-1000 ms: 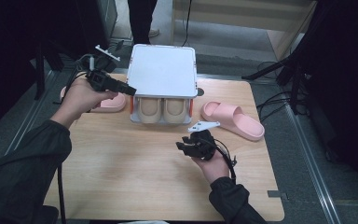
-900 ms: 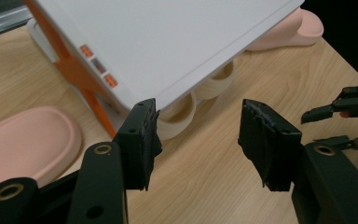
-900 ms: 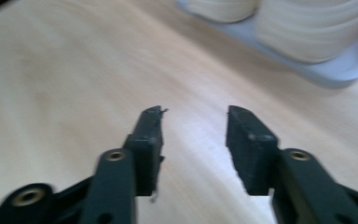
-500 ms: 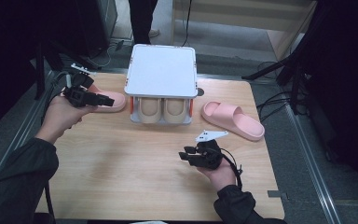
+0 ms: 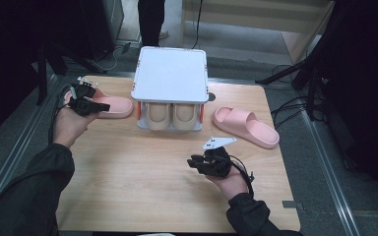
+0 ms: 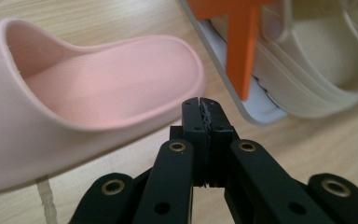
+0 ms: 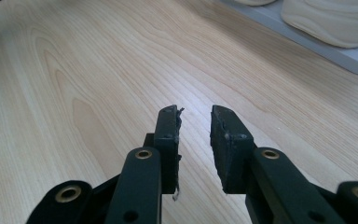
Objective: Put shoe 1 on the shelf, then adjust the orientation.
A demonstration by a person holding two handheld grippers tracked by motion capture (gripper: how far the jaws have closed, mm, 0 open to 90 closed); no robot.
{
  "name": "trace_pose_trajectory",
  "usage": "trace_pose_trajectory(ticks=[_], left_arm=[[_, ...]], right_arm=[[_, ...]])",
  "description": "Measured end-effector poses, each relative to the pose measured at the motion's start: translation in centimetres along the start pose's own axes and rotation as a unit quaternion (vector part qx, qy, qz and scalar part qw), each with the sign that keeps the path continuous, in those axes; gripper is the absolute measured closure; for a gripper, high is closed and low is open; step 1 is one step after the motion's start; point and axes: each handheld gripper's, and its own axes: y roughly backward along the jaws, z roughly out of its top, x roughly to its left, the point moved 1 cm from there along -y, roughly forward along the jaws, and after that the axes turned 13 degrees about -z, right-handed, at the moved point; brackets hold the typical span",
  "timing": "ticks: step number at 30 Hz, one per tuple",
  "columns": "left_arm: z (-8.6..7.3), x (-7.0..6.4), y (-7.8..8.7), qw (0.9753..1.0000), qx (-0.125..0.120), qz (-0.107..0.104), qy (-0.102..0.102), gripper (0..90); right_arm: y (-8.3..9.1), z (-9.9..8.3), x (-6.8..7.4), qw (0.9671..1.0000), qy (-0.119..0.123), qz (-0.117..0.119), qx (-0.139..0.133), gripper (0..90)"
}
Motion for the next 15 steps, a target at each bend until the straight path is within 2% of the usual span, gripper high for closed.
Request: trace_pose_trajectory(ticks=[1,5,8,11,15], left_arm=[[0.1,0.3,-0.2,1.0,-0.005,0.0,0.006,89.6],[0.8,1.5,-1.4,0.9995,0.004,0.006,0.032,89.4],[1.4,2.0,-2.2,0.9989,0.011,0.035,0.029,89.4],[1.8,2.8,-2.6,0.9985,0.002,0.036,0.042,89.5],[1.6,4.1,-3.3,0.9978,0.013,0.047,0.046,89.5]], right_arm=[[0.0,0.0,0.0,1.0,-0.002,-0.001,0.001,74.3],[0.2,-0.1,-0.2,1.0,-0.003,-0.003,-0.002,73.9],[0.2,-0.4,-0.2,1.0,-0.004,-0.008,0.003,73.2],[0.4,-0.7,-0.3,0.9999,-0.005,-0.011,0.005,72.5],[0.7,-1.1,-0.5,0.9998,-0.008,-0.017,0.005,71.8]])
